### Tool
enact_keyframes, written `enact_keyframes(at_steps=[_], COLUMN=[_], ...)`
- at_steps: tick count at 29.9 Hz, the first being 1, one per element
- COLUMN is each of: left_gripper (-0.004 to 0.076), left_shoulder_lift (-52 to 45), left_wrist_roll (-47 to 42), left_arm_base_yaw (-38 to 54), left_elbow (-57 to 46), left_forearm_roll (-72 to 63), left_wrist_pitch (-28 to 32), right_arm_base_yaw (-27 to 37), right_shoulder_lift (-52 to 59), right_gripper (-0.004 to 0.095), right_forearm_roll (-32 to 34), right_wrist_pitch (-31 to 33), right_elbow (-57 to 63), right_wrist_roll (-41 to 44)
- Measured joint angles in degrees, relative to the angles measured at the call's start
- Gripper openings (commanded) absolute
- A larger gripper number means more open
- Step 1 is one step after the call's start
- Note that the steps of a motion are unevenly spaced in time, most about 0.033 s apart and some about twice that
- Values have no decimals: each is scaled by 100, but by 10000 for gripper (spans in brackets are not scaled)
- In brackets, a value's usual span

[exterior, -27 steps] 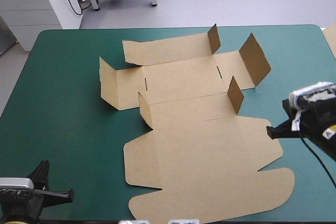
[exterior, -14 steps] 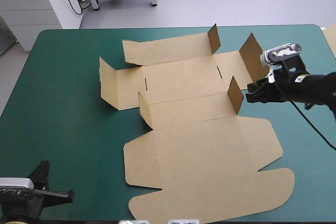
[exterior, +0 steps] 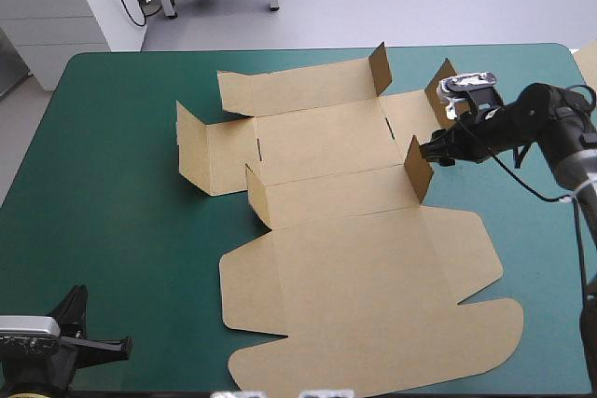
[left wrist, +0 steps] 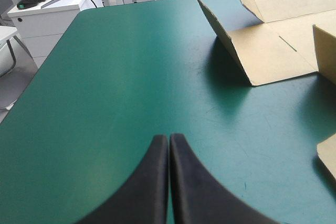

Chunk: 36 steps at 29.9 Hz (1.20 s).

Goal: Fold the box

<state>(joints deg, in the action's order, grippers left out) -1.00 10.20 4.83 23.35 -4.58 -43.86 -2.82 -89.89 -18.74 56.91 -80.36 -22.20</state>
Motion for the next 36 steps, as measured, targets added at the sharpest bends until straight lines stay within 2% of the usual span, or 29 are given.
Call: enact_keyframes(at_steps=[6, 17, 21, 25, 30, 36], left_gripper=[-8, -8, -8, -8, -8, -8], left_shoulder_lift=[0, 0, 0, 0, 0, 0], left_wrist_roll=[0, 0, 0, 0, 0, 0], left_arm_base_yaw=[0, 0, 0, 0, 0, 0], left_elbow=[0, 0, 0, 0, 0, 0], left_forearm_roll=[0, 0, 0, 0, 0, 0], left_wrist_pitch=[0, 0, 0, -5, -5, -5], right_arm_base_yaw=[-574, -653, -653, -653, -653, -653], right_shoulder_lift=[-666, -1275, -1505, -1656, -1787, -1879], right_gripper=[571, 571, 533, 384, -23, -21], right_forearm_roll=[849, 914, 896, 886, 694, 582], right_wrist_pitch=[138, 384, 384, 384, 318, 452], right_elbow=[-549, -715, -725, -732, -749, -1108], right_wrist_roll=[556, 747, 793, 801, 795, 89])
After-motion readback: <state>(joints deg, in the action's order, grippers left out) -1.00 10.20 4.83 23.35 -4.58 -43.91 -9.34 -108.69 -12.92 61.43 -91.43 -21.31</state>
